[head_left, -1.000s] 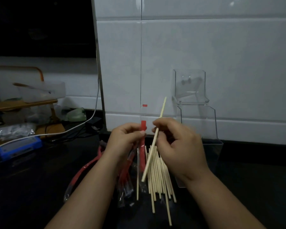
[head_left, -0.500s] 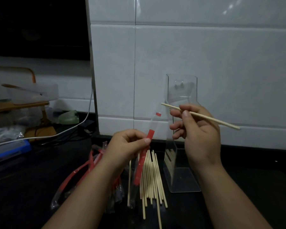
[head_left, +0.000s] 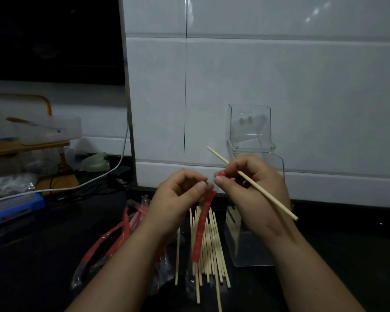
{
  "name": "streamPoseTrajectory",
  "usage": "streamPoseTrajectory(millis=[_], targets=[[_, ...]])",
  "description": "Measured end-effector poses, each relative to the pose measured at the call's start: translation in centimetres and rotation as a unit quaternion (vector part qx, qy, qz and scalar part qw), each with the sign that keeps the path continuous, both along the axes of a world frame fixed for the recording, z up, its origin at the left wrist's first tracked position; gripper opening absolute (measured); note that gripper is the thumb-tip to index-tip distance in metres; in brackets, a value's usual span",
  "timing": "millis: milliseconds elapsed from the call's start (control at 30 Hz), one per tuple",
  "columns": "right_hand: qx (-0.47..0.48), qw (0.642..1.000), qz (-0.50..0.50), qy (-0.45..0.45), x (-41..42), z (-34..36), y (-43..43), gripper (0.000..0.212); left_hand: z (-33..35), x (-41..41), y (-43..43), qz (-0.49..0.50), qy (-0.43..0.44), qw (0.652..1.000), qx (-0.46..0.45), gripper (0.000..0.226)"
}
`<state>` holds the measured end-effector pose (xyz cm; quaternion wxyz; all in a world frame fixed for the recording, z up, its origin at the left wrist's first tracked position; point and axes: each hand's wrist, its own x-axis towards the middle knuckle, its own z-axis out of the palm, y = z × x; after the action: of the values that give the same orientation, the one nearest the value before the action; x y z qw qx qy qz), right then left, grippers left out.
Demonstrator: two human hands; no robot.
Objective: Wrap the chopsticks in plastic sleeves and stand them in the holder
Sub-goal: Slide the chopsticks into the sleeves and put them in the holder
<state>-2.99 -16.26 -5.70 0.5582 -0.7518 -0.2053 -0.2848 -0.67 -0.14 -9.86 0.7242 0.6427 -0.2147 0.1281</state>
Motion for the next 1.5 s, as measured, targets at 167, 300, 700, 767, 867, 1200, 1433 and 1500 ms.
streamPoseTrajectory(millis=[167, 300, 700, 767, 867, 1200, 1433, 1500], targets=[[0.004, 1.000, 0.016, -0.005, -0.2, -0.2, 0.5, 0.021, 0.1, -0.1, -0.1, -0.016, 0.000, 1.000, -0.022, 0.017], [0.050, 0.998, 0.039, -0.018, -0.1, -0.3, 0.2, 0.017, 0.4, -0.5, 0.0, 0.025, 0.002, 1.000, -0.004, 0.022], [0.163, 0.986, 0.000, -0.018, 0.4, 0.1, -0.8, 0.029, 0.1, -0.1, 0.5, 0.092, 0.045, 0.994, 0.034, 0.017], [0.173, 0.985, 0.007, -0.019, 0.4, 0.1, -0.9, 0.020, 0.1, 0.0, 0.4, 0.106, 0.050, 0.992, 0.036, 0.012], [0.208, 0.978, 0.028, -0.018, 0.6, 0.2, -0.8, 0.009, 0.3, 0.1, 0.3, 0.117, 0.060, 0.991, 0.016, 0.014], [0.252, 0.967, 0.037, -0.023, 0.3, 0.1, -0.6, 0.011, 0.2, 0.1, 0.4, 0.144, 0.038, 0.986, 0.074, 0.008], [0.230, 0.972, 0.022, -0.033, 0.2, 0.0, -0.7, 0.010, -0.1, 0.3, 0.5, 0.151, 0.029, 0.985, 0.077, 0.011], [0.223, 0.974, 0.025, -0.037, 0.3, 0.0, -0.6, 0.010, -0.1, 0.4, 0.5, 0.155, 0.023, 0.985, 0.077, 0.011]])
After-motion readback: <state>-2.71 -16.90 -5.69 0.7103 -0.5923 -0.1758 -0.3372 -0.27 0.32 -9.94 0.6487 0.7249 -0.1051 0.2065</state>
